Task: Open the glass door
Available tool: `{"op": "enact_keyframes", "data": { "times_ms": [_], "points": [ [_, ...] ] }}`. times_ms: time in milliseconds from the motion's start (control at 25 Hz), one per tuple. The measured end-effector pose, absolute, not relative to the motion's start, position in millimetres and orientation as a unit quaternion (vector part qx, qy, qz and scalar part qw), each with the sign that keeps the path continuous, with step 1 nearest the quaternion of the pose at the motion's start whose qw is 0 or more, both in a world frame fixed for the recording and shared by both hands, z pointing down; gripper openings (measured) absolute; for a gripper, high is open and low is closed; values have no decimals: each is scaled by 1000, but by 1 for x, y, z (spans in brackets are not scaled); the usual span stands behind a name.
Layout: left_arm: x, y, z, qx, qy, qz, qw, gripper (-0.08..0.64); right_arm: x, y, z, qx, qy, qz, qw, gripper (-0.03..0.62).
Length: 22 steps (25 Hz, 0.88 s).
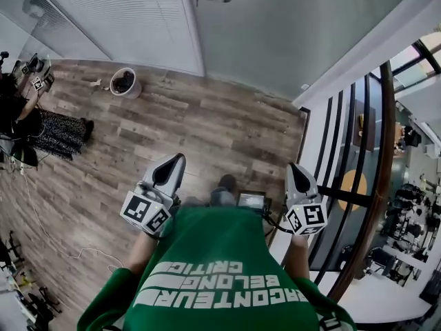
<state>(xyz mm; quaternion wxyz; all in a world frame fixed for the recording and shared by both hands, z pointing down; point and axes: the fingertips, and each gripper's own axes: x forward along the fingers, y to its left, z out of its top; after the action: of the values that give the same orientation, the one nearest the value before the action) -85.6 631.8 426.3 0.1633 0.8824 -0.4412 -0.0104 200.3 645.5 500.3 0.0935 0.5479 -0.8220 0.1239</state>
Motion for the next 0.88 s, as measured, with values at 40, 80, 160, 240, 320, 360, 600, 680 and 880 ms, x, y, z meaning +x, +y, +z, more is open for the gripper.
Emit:
{"op": "enact_keyframes", "data": {
  "times_ms": [40,80,160,240,320,360,600,680,880],
  "points": [
    [-83,627,425,881,-443,-13,163,17,204,638,499,547,-823,122,92,-6],
    [-81,623,424,881,-444,-15,164,17,206,631,497,547,-824,120,90,-6],
    [-78,615,422,880,-446,-21,164,17,211,618,495,546,-825,117,86,-6],
    [-76,606,420,879,-448,-26,162,17,214,605,494,545,-826,116,83,-6],
    [-76,598,418,878,-450,-30,160,17,215,596,494,543,-828,115,84,-6],
    [-76,595,417,877,-452,-32,160,17,215,592,494,541,-829,114,85,-6],
    [-78,569,424,872,-457,-45,167,17,217,569,495,537,-831,109,102,-6],
    [-78,557,428,872,-455,-50,171,17,220,557,494,540,-828,105,105,-6],
    [-77,514,436,875,-446,-65,175,17,226,517,486,552,-821,94,110,-6]
  ]
}}
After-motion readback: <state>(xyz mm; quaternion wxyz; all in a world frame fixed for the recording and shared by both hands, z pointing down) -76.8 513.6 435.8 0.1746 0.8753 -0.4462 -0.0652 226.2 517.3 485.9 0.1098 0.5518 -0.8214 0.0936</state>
